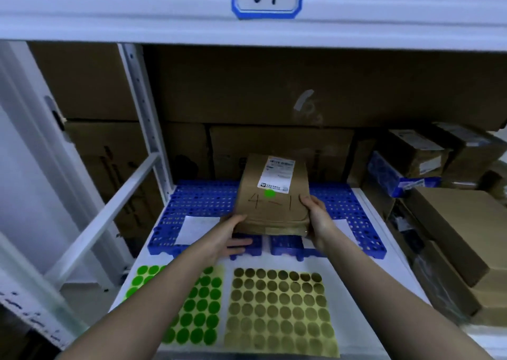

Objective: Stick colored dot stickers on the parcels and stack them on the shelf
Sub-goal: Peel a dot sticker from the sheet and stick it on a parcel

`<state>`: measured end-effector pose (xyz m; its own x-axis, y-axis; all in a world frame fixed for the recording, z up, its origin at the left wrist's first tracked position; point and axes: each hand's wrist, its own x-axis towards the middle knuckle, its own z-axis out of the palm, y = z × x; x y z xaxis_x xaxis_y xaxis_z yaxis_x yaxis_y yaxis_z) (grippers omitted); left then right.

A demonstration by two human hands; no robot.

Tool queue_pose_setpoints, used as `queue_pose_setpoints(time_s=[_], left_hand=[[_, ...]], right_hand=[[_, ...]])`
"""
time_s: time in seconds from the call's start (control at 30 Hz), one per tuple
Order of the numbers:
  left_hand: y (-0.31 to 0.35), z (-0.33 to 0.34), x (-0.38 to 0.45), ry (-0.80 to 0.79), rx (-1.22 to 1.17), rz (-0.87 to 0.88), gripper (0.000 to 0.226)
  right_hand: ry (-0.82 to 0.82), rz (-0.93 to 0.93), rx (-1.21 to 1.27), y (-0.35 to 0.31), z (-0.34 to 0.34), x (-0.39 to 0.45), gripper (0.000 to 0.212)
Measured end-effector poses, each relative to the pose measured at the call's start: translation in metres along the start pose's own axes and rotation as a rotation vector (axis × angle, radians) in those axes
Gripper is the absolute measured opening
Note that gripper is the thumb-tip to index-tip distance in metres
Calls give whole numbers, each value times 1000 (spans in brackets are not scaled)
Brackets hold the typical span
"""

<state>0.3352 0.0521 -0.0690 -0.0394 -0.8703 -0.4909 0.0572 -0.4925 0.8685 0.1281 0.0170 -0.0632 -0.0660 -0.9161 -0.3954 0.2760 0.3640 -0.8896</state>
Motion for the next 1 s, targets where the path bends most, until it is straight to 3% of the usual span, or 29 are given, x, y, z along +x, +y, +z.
queue_pose_setpoints(time_s=[0.1,0.27,0.43,0.53,0.63,0.73,0.87,1.0], left_hand=[[-2,-19,-1,29,-127,-10,50],[-10,-44,5,129,-560,-31,42],[-10,-76,13,242,-608,41,53],[-1,-100,13,248,-506,63,45],[16,-125,11,210,-384,51,34],[31,-148,14,179,-245,24,39],[42,-154,24,159,-186,27,40],[40,-145,35,168,-291,78,40]], right_hand=[[28,9,40,9,35,13,62],[27,14,75,43,95,8,92],[-41,30,31,71,134,-1,120],[-97,72,32,68,131,3,103],[-49,76,-10,47,119,14,96],[-54,120,-67,23,105,18,85],[-135,169,-110,9,94,22,52],[-66,185,-45,16,104,31,62]])
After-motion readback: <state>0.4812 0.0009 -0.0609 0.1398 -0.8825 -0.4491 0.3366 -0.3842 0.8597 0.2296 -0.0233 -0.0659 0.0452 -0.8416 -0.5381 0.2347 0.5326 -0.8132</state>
